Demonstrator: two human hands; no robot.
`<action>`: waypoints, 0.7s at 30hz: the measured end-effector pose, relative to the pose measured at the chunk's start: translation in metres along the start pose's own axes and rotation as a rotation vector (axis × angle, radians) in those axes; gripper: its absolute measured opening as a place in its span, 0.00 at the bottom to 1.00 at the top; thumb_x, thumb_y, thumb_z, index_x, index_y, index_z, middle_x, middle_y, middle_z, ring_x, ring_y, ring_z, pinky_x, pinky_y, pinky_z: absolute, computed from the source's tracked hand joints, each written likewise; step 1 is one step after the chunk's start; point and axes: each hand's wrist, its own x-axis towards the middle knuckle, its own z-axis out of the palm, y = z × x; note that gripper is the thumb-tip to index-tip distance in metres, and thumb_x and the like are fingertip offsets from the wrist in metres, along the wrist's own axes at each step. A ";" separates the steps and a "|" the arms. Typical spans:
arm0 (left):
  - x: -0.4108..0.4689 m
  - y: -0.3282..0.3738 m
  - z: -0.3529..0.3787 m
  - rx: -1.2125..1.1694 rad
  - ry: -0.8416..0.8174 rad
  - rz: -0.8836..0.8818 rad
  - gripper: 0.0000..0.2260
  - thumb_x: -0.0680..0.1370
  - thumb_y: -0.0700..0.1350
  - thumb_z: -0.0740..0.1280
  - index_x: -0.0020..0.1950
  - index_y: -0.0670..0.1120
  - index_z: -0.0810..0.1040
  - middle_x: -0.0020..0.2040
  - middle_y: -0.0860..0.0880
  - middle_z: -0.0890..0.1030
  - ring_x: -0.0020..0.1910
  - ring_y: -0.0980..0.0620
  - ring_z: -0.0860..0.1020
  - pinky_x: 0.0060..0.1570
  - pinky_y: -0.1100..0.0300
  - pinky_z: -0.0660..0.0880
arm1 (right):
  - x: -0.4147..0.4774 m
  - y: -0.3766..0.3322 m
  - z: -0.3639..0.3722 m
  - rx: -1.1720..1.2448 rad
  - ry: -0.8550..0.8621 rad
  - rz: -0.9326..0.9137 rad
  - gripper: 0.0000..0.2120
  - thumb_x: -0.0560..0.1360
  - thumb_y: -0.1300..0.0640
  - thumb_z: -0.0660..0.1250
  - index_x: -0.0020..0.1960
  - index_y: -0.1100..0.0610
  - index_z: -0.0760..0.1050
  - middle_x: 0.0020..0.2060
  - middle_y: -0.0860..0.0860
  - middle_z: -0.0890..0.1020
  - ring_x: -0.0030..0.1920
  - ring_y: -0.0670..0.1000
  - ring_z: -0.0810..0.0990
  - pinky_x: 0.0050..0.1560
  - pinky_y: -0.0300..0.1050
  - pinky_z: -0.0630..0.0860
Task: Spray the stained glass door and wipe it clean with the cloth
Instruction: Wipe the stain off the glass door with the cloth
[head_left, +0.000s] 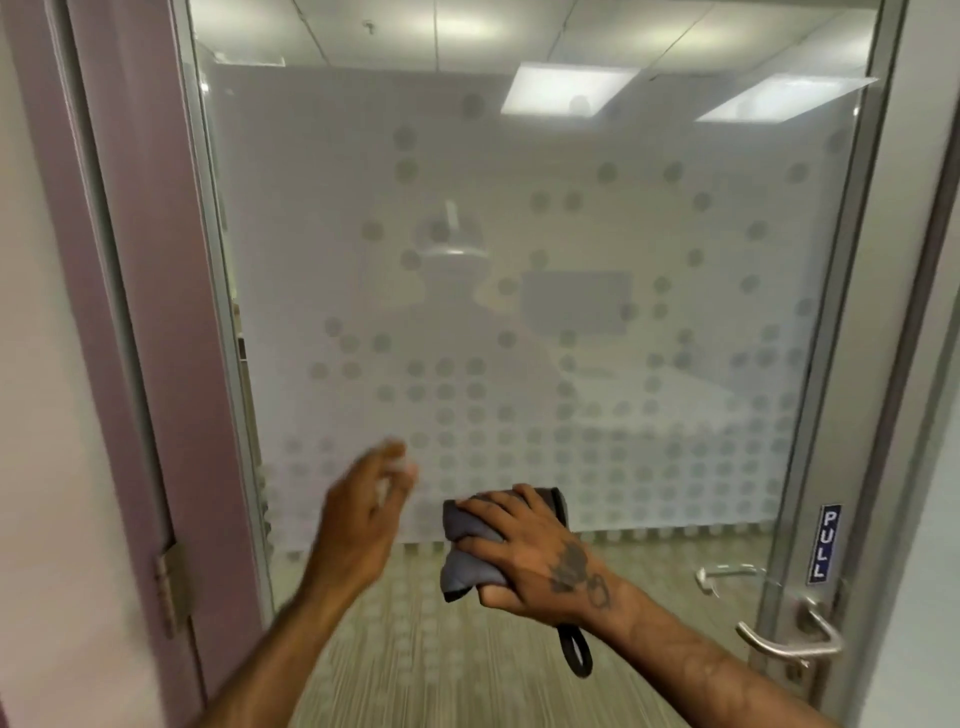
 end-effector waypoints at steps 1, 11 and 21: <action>-0.021 -0.002 0.011 -0.173 -0.085 -0.203 0.14 0.77 0.60 0.63 0.59 0.57 0.78 0.62 0.51 0.82 0.57 0.56 0.81 0.60 0.50 0.78 | -0.006 -0.011 0.000 0.037 -0.002 0.014 0.18 0.73 0.45 0.62 0.60 0.49 0.76 0.69 0.52 0.72 0.64 0.56 0.73 0.60 0.58 0.70; -0.140 -0.029 0.029 -1.118 -0.360 -0.947 0.29 0.73 0.63 0.65 0.64 0.43 0.82 0.62 0.37 0.82 0.62 0.33 0.79 0.66 0.32 0.71 | -0.055 -0.102 -0.011 0.126 -0.120 0.115 0.32 0.72 0.36 0.60 0.74 0.41 0.62 0.73 0.52 0.70 0.72 0.55 0.70 0.72 0.70 0.57; -0.193 -0.012 0.060 -0.934 -0.484 -0.800 0.21 0.75 0.43 0.69 0.68 0.40 0.77 0.59 0.37 0.83 0.53 0.41 0.84 0.47 0.49 0.83 | -0.129 -0.128 -0.039 0.548 0.002 0.660 0.40 0.70 0.29 0.66 0.77 0.41 0.59 0.75 0.39 0.65 0.73 0.37 0.62 0.78 0.57 0.55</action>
